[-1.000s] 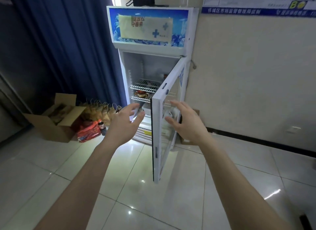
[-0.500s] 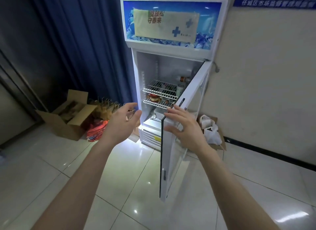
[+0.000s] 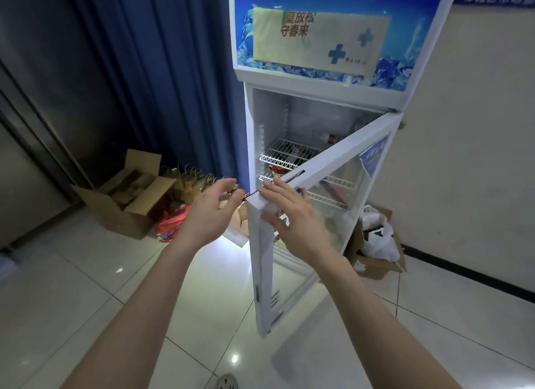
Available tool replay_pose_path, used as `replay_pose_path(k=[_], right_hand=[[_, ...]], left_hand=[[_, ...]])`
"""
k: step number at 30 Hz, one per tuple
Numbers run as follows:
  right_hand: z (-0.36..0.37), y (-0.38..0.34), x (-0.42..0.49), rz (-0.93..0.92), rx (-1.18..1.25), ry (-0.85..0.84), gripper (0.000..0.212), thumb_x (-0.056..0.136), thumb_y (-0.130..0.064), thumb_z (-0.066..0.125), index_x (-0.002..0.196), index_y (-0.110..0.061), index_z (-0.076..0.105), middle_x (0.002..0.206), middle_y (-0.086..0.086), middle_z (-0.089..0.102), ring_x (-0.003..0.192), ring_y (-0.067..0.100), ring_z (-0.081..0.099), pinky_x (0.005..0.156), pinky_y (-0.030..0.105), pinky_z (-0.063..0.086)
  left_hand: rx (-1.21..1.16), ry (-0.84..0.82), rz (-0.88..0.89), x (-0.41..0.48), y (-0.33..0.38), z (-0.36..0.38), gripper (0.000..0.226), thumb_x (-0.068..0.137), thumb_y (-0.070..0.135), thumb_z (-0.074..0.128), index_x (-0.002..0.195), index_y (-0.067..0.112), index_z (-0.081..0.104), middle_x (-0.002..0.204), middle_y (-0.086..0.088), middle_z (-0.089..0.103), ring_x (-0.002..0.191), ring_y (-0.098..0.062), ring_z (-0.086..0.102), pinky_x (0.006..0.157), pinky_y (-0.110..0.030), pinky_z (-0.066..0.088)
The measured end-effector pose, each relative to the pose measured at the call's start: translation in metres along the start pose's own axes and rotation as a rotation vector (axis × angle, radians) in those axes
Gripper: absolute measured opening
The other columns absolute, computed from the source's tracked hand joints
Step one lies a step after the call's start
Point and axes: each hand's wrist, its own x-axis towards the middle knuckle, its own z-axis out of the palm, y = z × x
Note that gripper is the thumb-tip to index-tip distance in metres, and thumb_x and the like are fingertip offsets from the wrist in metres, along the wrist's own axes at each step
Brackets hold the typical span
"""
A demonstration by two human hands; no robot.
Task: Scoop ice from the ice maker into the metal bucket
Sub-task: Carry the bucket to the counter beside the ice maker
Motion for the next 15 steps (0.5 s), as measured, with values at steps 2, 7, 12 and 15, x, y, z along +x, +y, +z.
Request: replay_pose_path(k=[2,7,12,15], right_hand=[[0.006,0.006,0.018,0.032,0.032,0.049,0.046,0.102,-0.017,0.072,0.147,-0.025,0.063,0.157,-0.013,0.054,0.153,0.003,0.036,0.127,0.046,0.031],[0.005,0.02,0.062,0.117,0.022,0.22,0.035,0.098,-0.019,0.076,0.133,-0.022,0.071,0.135,-0.013,0.065,0.128,0.008,0.059,0.11,0.033,0.05],[0.012,0.03,0.102,0.203,-0.027,0.216,0.036,0.098,-0.025,0.076,0.134,-0.021,0.07,0.133,-0.014,0.064,0.126,0.006,0.058,0.114,0.029,0.046],[0.019,0.033,0.12,0.23,-0.057,0.224,0.04,0.098,-0.031,0.075,0.136,-0.02,0.068,0.135,-0.011,0.064,0.126,0.005,0.057,0.114,0.024,0.043]], left_hand=[[-0.019,-0.005,-0.001,0.019,-0.009,-0.007,0.045,0.108,0.047,0.057,0.149,0.027,0.058,0.142,0.009,0.065,0.12,-0.007,0.06,0.096,-0.046,0.06],[-0.015,-0.198,0.065,0.071,-0.035,-0.021,0.052,0.097,0.06,0.07,0.145,0.044,0.056,0.124,0.021,0.066,0.094,0.001,0.066,0.075,-0.029,0.057],[0.086,-0.191,0.157,0.132,-0.064,-0.036,0.049,0.09,0.048,0.083,0.133,0.052,0.06,0.112,0.019,0.073,0.095,-0.006,0.071,0.088,-0.042,0.062],[0.098,-0.214,0.205,0.163,-0.076,-0.043,0.048,0.089,0.048,0.083,0.131,0.055,0.06,0.112,0.019,0.074,0.092,-0.006,0.071,0.087,-0.04,0.062]])
